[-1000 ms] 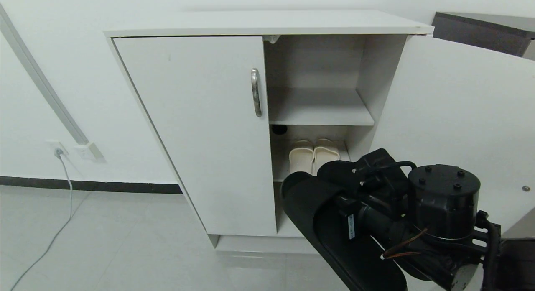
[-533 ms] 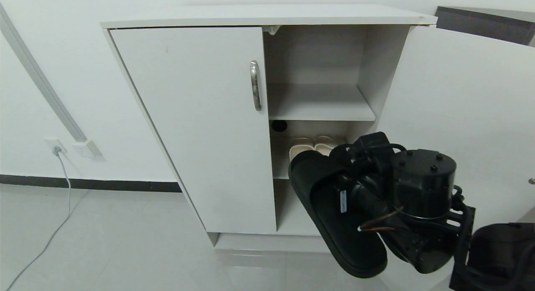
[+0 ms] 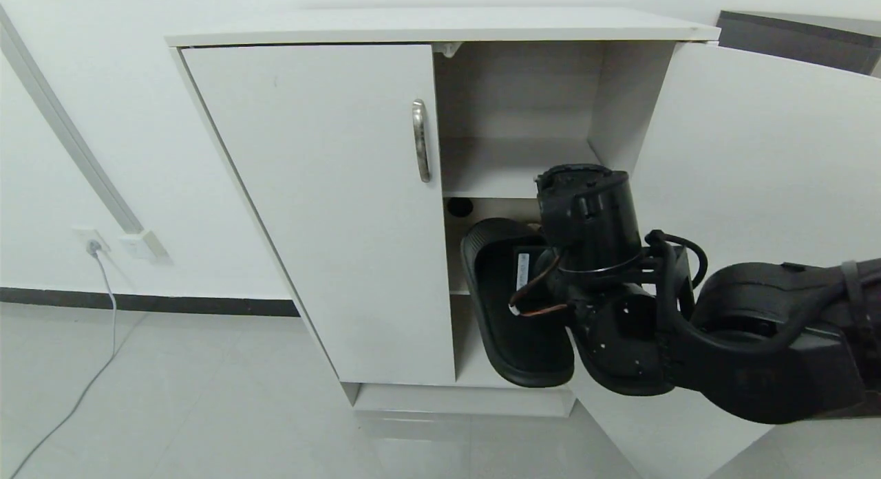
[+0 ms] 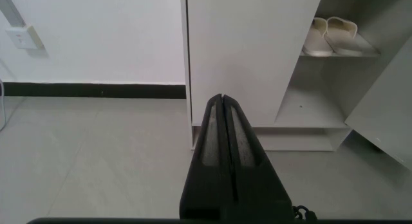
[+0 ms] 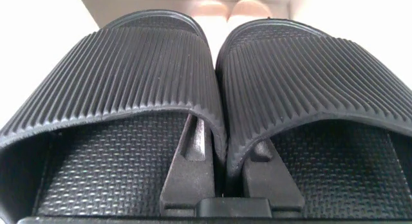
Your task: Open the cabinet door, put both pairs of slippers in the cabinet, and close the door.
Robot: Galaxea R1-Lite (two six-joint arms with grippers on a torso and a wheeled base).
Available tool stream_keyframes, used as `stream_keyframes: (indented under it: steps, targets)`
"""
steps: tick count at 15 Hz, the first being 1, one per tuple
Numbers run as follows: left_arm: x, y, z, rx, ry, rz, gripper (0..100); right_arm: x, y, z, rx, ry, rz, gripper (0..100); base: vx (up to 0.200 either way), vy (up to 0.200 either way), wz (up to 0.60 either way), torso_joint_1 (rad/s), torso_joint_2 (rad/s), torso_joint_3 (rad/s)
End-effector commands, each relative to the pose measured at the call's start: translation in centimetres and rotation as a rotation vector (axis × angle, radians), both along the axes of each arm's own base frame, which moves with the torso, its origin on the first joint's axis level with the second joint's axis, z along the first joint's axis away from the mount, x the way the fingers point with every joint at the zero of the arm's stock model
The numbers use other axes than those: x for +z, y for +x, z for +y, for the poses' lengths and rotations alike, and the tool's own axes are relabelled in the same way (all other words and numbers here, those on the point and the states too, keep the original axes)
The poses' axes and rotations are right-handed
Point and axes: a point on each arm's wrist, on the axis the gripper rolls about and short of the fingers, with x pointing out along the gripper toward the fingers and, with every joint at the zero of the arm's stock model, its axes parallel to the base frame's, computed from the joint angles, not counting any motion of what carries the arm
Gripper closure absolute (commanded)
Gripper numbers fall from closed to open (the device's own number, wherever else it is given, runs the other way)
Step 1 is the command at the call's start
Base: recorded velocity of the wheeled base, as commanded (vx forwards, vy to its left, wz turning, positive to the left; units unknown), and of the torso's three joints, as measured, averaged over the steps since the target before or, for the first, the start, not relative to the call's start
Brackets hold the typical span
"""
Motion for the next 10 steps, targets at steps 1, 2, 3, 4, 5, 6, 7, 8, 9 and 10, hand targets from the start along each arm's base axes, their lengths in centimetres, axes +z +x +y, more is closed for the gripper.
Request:
stream_keyframes:
  steps: [1,2,3,4,5,6,7,8,9,10]
  targets:
    - [0.0,0.0,0.0,0.0,0.001,0.002,100,0.4,1.2,0.9,-0.019,-0.008,0.005,100,0.0,0.0,0.0,0.0,0.0,0.0]
    - [0.0,0.0,0.0,0.0,0.001,0.002,100,0.6,1.8,1.0,-0.032,-0.01,0.007,100,0.0,0.0,0.0,0.0,0.0,0.0]
    - [0.0,0.0,0.0,0.0,0.001,0.002,100,0.7,2.3,1.1,-0.041,-0.011,0.006,100,0.0,0.0,0.0,0.0,0.0,0.0]
    - [0.0,0.0,0.0,0.0,0.001,0.002,100,1.5,2.6,1.3,-0.046,-0.007,0.0,100,0.0,0.0,0.0,0.0,0.0,0.0]
    - [0.0,0.0,0.0,-0.002,0.001,0.002,100,2.1,2.6,1.3,-0.052,-0.005,-0.005,100,0.0,0.0,0.0,0.0,0.0,0.0]
    - [0.0,0.0,0.0,-0.002,0.001,0.002,100,2.7,2.6,1.3,-0.06,-0.004,-0.011,100,0.0,0.0,0.0,0.0,0.0,0.0]
    - [0.0,0.0,0.0,-0.002,0.001,0.002,100,3.0,2.6,1.3,-0.069,-0.008,-0.017,100,0.0,0.0,0.0,0.0,0.0,0.0]
    - [0.0,0.0,0.0,-0.002,0.001,0.002,100,3.1,2.6,1.3,-0.072,-0.019,-0.022,100,0.0,0.0,0.0,0.0,0.0,0.0]
    - [0.0,0.0,0.0,-0.002,0.001,0.002,100,3.1,2.6,1.3,-0.071,-0.028,-0.025,100,0.0,0.0,0.0,0.0,0.0,0.0]
    - [0.0,0.0,0.0,-0.002,0.001,0.002,100,3.1,2.6,1.3,-0.071,-0.028,-0.026,100,0.0,0.0,0.0,0.0,0.0,0.0]
